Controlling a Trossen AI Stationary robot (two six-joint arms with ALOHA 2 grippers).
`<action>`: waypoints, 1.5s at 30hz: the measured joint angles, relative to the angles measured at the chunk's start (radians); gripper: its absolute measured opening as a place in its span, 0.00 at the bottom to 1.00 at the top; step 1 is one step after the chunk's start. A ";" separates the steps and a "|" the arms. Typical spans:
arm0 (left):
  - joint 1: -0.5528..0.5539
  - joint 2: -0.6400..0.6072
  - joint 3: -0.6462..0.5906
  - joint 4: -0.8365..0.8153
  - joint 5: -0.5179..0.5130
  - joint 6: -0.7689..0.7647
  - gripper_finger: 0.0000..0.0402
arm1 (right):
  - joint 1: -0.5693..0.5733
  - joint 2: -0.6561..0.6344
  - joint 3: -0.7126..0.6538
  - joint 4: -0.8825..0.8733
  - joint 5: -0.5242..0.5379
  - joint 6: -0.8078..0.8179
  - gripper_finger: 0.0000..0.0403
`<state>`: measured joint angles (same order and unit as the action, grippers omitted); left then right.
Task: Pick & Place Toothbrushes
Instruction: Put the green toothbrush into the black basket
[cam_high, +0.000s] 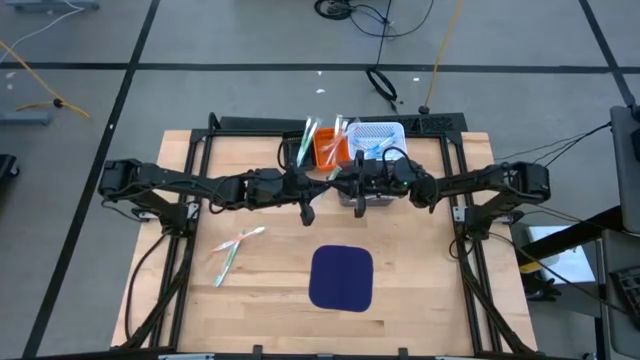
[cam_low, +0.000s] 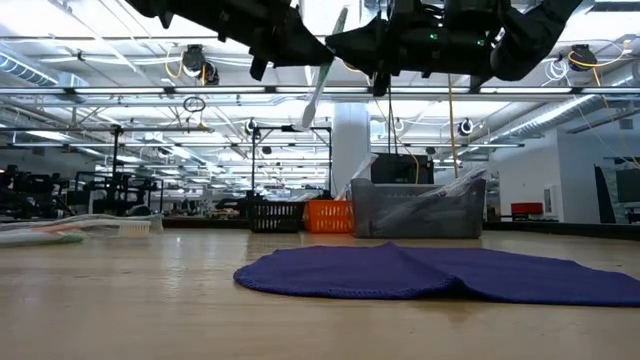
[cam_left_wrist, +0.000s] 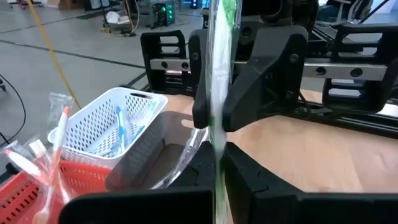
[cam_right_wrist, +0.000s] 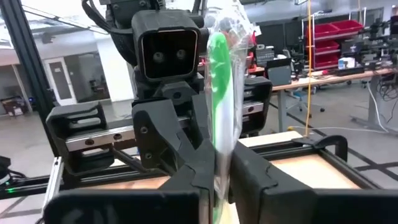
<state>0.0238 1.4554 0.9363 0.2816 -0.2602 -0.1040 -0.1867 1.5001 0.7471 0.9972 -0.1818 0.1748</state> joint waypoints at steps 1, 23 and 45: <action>0.000 0.000 0.000 0.002 0.000 0.001 0.02 | -0.003 -0.003 0.000 -0.004 -0.002 0.000 0.05; -0.013 -0.176 0.000 -0.470 -0.033 -0.071 0.38 | -0.167 0.085 0.067 -0.011 0.027 0.030 0.05; -0.183 -0.193 0.000 -1.071 -0.107 -0.431 0.38 | -0.309 0.585 0.475 -0.033 -0.010 0.216 0.05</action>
<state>-0.1589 1.2619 0.9360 -0.7895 -0.3673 -0.5352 -0.4958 2.0854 1.2225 0.9638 -0.1917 0.3904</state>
